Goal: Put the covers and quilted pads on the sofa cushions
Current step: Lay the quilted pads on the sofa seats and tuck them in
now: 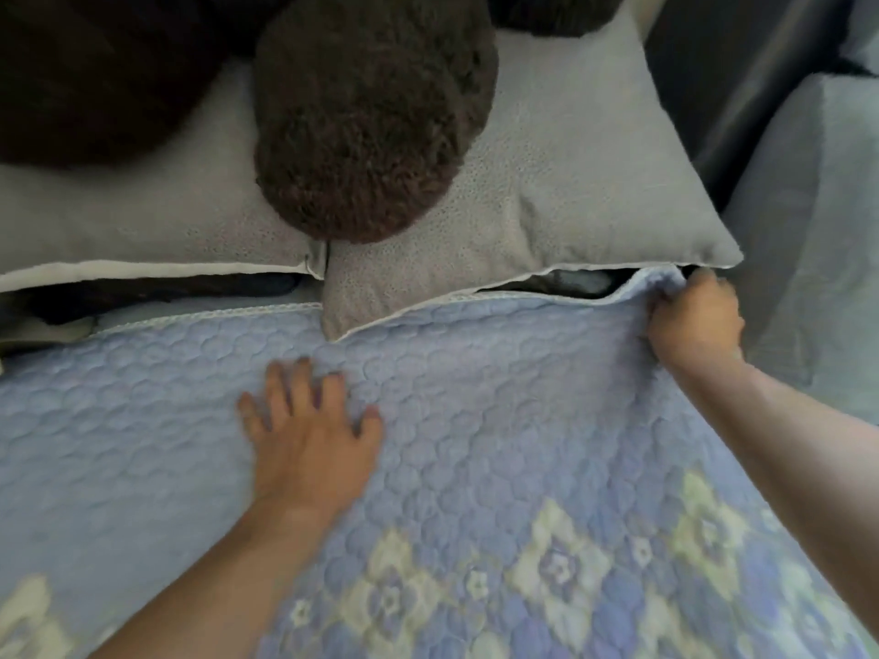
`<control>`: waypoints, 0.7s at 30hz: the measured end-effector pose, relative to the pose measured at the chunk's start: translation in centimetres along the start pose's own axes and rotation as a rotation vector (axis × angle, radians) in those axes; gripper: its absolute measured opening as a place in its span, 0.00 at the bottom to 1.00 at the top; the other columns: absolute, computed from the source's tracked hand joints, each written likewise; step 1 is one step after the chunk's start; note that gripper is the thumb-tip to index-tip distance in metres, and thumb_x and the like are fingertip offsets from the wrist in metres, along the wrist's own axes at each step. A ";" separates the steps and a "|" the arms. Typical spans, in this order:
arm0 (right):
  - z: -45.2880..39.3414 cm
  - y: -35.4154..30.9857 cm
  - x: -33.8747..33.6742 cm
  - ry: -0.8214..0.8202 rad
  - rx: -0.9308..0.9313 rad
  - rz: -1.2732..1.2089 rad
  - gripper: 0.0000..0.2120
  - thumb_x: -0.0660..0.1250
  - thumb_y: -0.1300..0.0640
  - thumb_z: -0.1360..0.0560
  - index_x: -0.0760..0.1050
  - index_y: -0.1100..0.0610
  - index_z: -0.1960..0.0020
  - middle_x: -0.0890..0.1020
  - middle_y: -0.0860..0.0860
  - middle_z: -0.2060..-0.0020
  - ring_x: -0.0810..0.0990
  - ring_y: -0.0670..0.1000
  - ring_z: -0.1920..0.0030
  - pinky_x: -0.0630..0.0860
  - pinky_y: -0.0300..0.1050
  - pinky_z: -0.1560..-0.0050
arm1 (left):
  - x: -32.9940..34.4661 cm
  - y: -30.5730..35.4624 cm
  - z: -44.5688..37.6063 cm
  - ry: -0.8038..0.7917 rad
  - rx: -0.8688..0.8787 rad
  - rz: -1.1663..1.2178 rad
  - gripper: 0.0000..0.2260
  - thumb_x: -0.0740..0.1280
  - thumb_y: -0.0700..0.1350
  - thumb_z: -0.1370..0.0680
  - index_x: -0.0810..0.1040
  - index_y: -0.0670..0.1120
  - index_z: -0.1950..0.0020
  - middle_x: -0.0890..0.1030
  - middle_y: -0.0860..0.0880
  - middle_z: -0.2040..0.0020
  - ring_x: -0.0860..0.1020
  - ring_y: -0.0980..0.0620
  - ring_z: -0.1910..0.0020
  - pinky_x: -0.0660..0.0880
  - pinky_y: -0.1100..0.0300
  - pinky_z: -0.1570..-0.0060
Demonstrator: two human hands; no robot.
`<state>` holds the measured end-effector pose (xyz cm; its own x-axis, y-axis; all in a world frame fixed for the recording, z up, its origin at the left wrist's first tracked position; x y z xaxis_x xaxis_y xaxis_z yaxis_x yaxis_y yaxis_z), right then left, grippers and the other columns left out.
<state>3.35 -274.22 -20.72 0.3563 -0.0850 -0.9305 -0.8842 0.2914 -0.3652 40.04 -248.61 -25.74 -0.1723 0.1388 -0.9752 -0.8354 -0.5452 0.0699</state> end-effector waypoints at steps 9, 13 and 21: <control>7.8 -0.3 3.7 0.054 -0.522 0.040 0.35 0.62 0.58 0.28 0.58 0.66 0.22 0.57 0.69 0.24 0.55 0.67 0.24 0.58 0.64 0.27 | 3.9 6.3 -0.8 0.058 0.206 -0.094 0.28 0.39 0.69 0.21 0.39 0.67 0.21 0.41 0.54 0.17 0.38 0.41 0.20 0.40 0.27 0.29; 8.9 4.9 6.4 -0.287 -0.354 0.134 0.31 0.51 0.39 0.20 0.55 0.48 0.20 0.53 0.57 0.20 0.51 0.61 0.21 0.50 0.60 0.22 | 3.7 6.9 -1.1 0.004 0.189 -0.102 0.28 0.35 0.70 0.22 0.33 0.67 0.23 0.38 0.54 0.18 0.35 0.41 0.21 0.39 0.27 0.29; -0.8 -3.2 -0.5 0.052 -0.421 -0.206 0.26 0.64 0.58 0.32 0.73 0.59 0.34 0.77 0.59 0.36 0.74 0.63 0.37 0.72 0.51 0.37 | 4.0 6.9 -1.2 0.012 0.195 -0.129 0.29 0.32 0.69 0.23 0.33 0.66 0.22 0.38 0.53 0.18 0.36 0.40 0.21 0.39 0.27 0.29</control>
<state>5.77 -275.91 -19.06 0.5308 -0.1515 -0.8338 -0.8463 -0.1476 -0.5119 34.24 -252.81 -29.45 -0.0522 0.1866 -0.9810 -0.9354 -0.3531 -0.0174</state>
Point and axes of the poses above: each hand's wrist, its own z-axis away from the middle knuckle, its own x-axis out of the palm, y = z × x, the point moved 8 cm from there along -z, towards the middle knuckle
